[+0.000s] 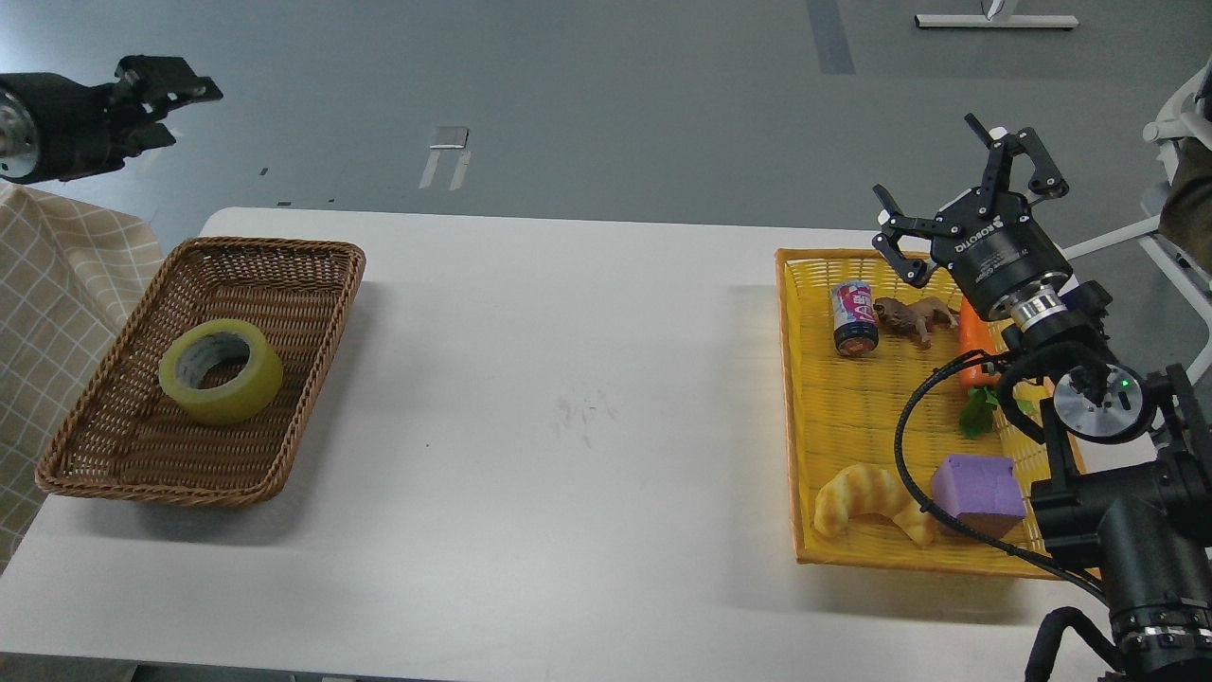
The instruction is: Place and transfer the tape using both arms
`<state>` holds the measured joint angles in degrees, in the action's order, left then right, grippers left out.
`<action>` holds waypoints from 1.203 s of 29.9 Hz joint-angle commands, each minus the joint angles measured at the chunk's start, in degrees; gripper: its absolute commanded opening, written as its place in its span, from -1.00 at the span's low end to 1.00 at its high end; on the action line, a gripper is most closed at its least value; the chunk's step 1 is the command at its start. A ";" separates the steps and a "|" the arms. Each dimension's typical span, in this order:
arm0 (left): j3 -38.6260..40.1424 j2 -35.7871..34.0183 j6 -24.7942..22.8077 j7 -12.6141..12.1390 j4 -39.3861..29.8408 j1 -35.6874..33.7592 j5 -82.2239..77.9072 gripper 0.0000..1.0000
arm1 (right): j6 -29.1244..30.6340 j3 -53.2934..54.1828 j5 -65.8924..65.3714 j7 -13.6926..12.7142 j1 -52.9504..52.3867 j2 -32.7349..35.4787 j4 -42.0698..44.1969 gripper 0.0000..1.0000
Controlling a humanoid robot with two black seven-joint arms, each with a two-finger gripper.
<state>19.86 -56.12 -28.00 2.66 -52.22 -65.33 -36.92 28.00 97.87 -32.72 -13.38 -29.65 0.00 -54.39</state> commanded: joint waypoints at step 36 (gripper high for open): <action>33.58 28.79 0.00 10.35 -6.23 26.40 32.79 0.96 | 0.00 -8.48 -0.86 -0.33 -11.93 2.63 3.41 1.00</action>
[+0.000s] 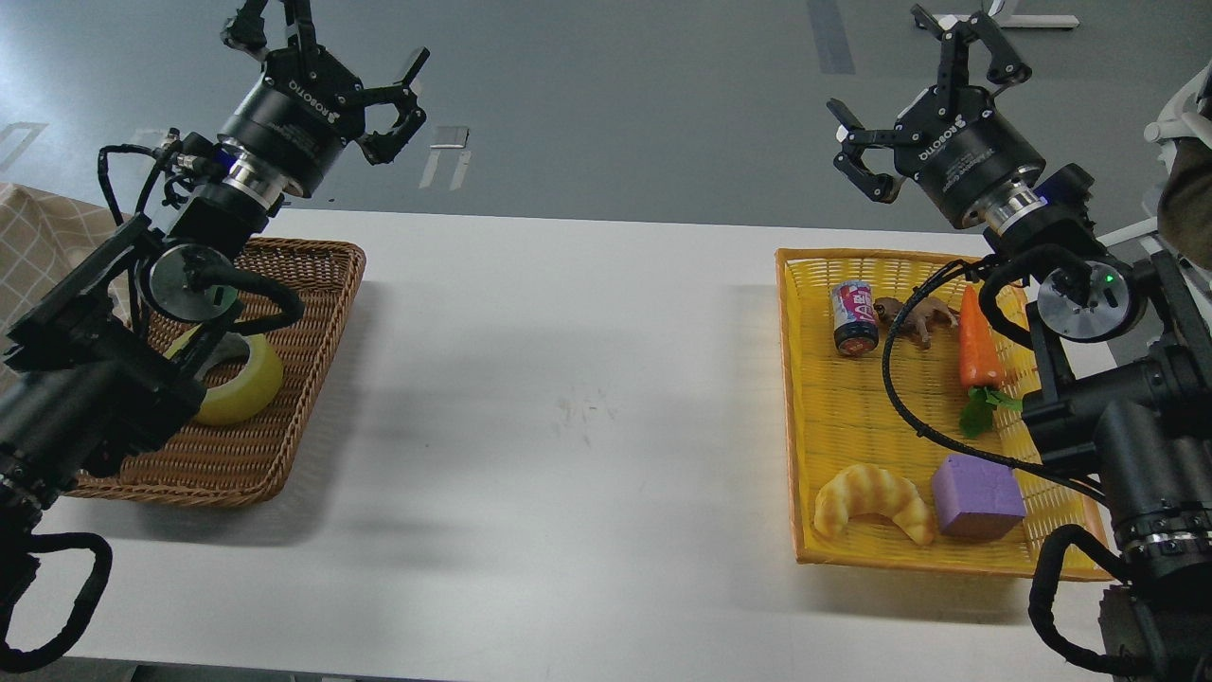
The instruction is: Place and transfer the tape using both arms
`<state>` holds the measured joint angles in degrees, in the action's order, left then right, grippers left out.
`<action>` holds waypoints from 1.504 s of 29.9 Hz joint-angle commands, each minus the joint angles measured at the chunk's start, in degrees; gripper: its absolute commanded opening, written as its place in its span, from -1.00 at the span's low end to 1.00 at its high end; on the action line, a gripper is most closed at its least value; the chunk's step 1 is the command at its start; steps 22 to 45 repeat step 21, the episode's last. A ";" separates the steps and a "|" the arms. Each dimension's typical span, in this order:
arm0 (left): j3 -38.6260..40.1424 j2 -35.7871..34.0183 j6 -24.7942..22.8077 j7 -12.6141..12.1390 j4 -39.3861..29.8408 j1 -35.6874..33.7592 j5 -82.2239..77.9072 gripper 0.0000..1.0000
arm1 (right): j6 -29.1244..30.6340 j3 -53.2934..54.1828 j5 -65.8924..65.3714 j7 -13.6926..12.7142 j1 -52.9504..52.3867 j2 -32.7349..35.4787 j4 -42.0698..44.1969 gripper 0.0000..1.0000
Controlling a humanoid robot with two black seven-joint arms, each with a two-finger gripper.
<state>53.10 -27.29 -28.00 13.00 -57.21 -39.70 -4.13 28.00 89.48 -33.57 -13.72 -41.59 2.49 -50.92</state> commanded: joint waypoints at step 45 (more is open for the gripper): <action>0.69 5.75 0.00 -1.92 1.66 3.40 0.00 0.96 | 0.00 0.26 0.70 0.62 2.30 -0.56 -2.16 1.00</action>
